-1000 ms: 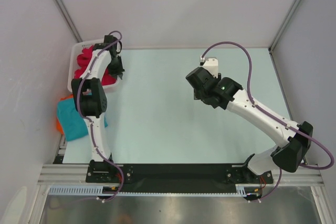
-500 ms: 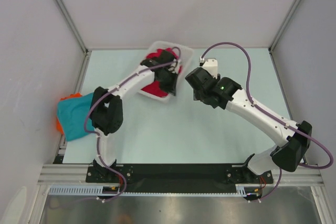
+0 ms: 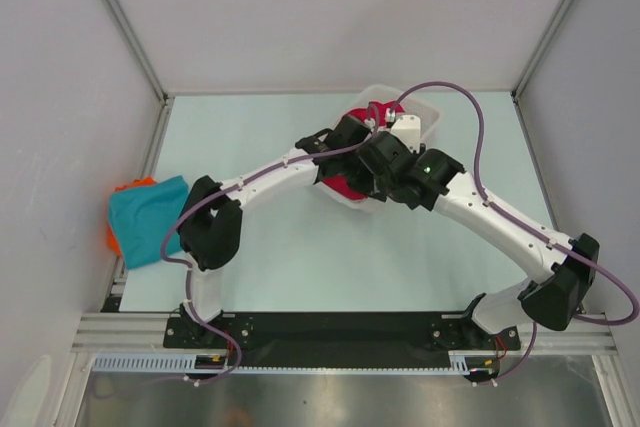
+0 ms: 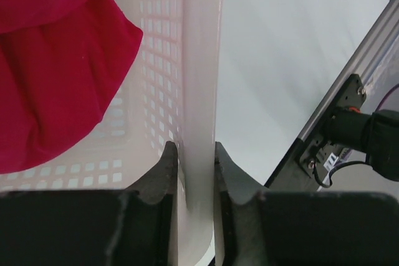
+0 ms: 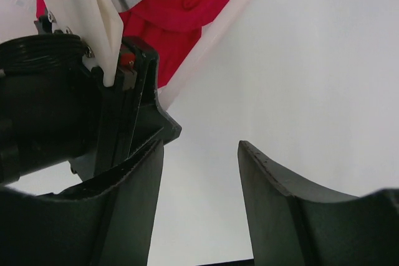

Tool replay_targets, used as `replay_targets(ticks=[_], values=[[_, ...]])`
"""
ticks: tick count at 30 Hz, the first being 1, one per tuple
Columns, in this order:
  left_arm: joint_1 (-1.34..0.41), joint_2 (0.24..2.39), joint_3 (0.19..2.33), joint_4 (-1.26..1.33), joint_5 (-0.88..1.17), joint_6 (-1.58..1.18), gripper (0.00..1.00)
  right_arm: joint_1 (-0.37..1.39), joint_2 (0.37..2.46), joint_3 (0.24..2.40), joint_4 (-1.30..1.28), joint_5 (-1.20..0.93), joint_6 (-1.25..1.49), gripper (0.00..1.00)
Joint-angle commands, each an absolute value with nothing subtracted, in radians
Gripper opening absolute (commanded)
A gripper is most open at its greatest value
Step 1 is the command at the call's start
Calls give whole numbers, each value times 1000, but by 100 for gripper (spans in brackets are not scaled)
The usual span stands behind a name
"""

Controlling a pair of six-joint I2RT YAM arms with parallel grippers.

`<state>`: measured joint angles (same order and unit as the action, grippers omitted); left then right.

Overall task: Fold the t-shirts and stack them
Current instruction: Grab crumpled tshirt from bin with the left arm

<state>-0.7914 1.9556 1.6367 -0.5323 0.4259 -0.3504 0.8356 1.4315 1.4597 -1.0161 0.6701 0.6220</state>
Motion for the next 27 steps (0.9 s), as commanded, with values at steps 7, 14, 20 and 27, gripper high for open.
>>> replay_targets(ticks=[7, 14, 20, 27], values=[[-788, 1985, 1519, -471, 606, -469, 43, 838, 1391, 1471, -1006, 706, 650, 56], [-799, 1977, 1505, -465, 612, -457, 53, 838, 1382, 1477, -1012, 715, 658, 56], [-798, 1931, 1593, -495, 612, -451, 99, 836, 1345, 1486, -1028, 755, 663, 55], [-796, 1896, 1767, -569, 624, -436, 100, 825, 1281, 1485, -1023, 776, 650, 55]])
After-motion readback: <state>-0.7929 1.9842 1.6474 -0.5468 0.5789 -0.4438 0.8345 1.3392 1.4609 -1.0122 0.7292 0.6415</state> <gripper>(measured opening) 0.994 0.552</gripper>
